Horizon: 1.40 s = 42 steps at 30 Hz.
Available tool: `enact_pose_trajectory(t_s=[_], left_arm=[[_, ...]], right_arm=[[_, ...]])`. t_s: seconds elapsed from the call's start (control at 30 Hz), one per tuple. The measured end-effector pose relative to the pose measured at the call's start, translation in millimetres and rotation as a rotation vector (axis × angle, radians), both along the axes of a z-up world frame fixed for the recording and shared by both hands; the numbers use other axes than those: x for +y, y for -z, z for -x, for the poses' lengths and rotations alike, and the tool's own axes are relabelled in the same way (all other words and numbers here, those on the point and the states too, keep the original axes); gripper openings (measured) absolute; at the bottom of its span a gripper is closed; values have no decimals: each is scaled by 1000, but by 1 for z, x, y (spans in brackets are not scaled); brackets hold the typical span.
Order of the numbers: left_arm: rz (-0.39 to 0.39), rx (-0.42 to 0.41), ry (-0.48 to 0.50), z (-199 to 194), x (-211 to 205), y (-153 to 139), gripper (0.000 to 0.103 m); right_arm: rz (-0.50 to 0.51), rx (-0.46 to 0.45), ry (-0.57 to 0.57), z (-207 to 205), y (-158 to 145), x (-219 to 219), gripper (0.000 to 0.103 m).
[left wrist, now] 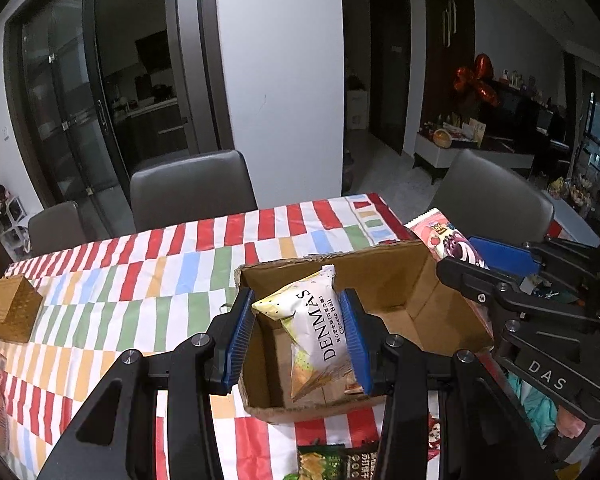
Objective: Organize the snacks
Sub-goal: 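Carry both snacks over the box and release them inside, then grasp the pink candy bag with the right tool while the left tool grasps the dark cracker packet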
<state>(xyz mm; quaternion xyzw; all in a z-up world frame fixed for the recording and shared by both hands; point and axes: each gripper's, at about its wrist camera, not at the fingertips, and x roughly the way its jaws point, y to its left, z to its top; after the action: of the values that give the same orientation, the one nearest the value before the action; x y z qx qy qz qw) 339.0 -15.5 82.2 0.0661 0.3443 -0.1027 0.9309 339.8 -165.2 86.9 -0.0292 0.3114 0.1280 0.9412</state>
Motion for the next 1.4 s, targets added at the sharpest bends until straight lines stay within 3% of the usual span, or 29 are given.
enact_pose_trajectory(t_s=[0.27, 0.37, 0.43, 0.97, 1.4], left_arm=[[-41, 24, -13, -25, -8, 14, 46], [-49, 30, -32, -24, -5, 18, 47], [-39, 31, -35, -19, -1, 18, 50], [-12, -10, 6, 78, 15, 9, 63], [-26, 27, 37, 138, 3, 47, 63]], right_arm=[[21, 43, -3, -25, 18, 2, 33], [40, 47, 24, -25, 21, 2, 49], [52, 27, 31, -19, 20, 2, 50], [3, -13, -7, 74, 19, 10, 50], [-28, 63, 23, 127, 56, -4, 50]])
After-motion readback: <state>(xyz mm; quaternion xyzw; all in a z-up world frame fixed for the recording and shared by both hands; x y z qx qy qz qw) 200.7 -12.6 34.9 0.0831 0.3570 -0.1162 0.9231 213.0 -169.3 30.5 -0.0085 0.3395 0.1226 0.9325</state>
